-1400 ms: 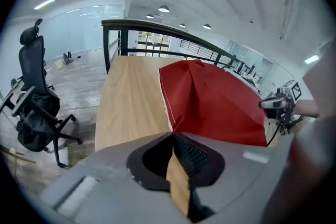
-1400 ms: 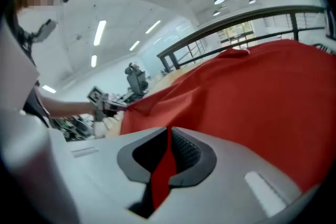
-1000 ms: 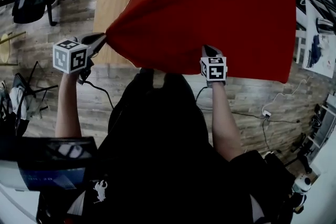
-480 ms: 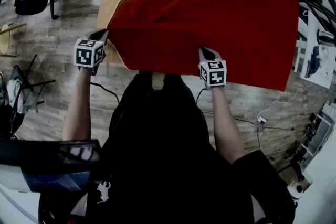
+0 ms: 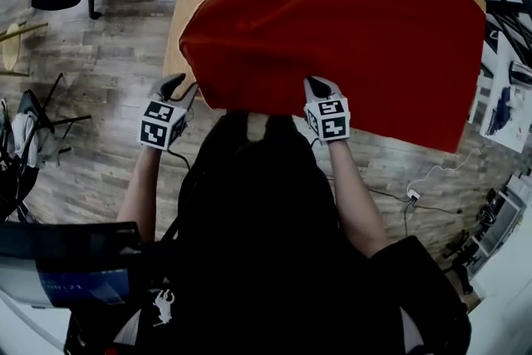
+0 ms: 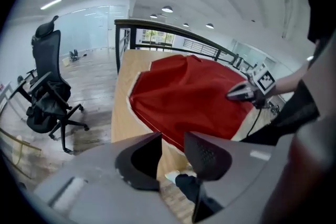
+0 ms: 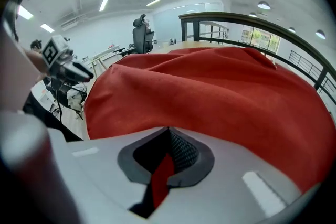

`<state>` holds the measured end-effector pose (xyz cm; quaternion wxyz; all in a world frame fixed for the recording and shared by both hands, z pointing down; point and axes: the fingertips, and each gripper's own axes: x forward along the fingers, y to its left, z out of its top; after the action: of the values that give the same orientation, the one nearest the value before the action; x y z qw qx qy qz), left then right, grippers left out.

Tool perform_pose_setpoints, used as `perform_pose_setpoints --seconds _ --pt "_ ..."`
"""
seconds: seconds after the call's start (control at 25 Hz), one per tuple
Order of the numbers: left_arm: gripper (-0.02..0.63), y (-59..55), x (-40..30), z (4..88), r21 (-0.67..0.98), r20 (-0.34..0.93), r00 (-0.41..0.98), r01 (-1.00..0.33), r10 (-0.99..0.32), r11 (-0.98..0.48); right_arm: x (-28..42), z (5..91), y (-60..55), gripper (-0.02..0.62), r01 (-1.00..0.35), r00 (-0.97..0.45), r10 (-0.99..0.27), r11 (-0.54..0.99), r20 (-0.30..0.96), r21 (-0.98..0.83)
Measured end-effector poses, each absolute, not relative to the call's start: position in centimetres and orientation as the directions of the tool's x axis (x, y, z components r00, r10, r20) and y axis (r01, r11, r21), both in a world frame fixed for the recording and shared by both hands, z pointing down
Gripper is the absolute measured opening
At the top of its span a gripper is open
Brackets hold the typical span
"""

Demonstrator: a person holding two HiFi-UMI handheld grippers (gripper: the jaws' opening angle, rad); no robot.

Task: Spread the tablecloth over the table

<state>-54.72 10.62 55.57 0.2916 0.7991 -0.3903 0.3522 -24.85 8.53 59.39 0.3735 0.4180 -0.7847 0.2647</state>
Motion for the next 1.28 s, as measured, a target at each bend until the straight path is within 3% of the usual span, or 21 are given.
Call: perform_pose_setpoints --seconds 0.12,0.24,0.36,0.48,0.68,0.8,0.88,1.04,1.28 --pt "0.139 15.3 -51.7 57.5 0.177 0.811 0.435 -0.821 -0.392 -0.543 -24.5 59.5 8.3 0.009 -0.852 -0.380 -0.448 0.511 0.809 -0.117" --pt "0.177 17.6 -49.7 59.6 0.184 0.820 0.416 -0.842 -0.394 -0.507 -24.0 59.6 7.9 0.010 -0.847 -0.372 -0.443 0.521 0.816 -0.104" --pt "0.234 18.6 -48.9 61.1 0.206 0.826 0.388 -0.883 -0.409 -0.422 -24.1 59.6 7.9 0.009 -0.826 -0.377 -0.420 0.555 0.825 -0.096" --pt "0.238 18.3 -49.0 61.9 0.209 0.822 0.336 -0.929 -0.459 -0.305 -24.2 59.8 7.8 0.009 -0.799 -0.388 -0.395 0.594 0.833 -0.090" --pt "0.161 17.0 -48.5 62.5 0.245 0.792 0.312 -0.950 -0.525 -0.195 -26.2 58.3 7.9 0.009 -0.734 -0.473 -0.365 0.667 0.802 -0.129" --pt "0.138 16.4 -48.0 62.2 0.234 0.785 0.297 -0.955 -0.544 -0.184 -33.4 55.6 9.2 0.009 -0.550 -0.650 -0.268 0.811 0.711 -0.197" --pt "0.021 16.2 -47.6 62.0 0.229 0.775 0.292 -0.956 -0.561 -0.182 -38.1 55.5 10.2 0.009 -0.445 -0.698 -0.193 0.872 0.690 -0.206" --pt "0.014 16.6 -48.8 61.5 0.261 0.767 0.269 -0.960 -0.583 -0.100 -42.8 57.4 10.3 0.009 -0.390 -0.685 -0.129 0.896 0.717 -0.212" --pt "0.015 18.9 -54.8 60.4 0.242 0.789 0.214 -0.970 -0.576 -0.029 -42.5 59.4 9.6 0.009 -0.391 -0.600 -0.125 0.908 0.790 -0.153"
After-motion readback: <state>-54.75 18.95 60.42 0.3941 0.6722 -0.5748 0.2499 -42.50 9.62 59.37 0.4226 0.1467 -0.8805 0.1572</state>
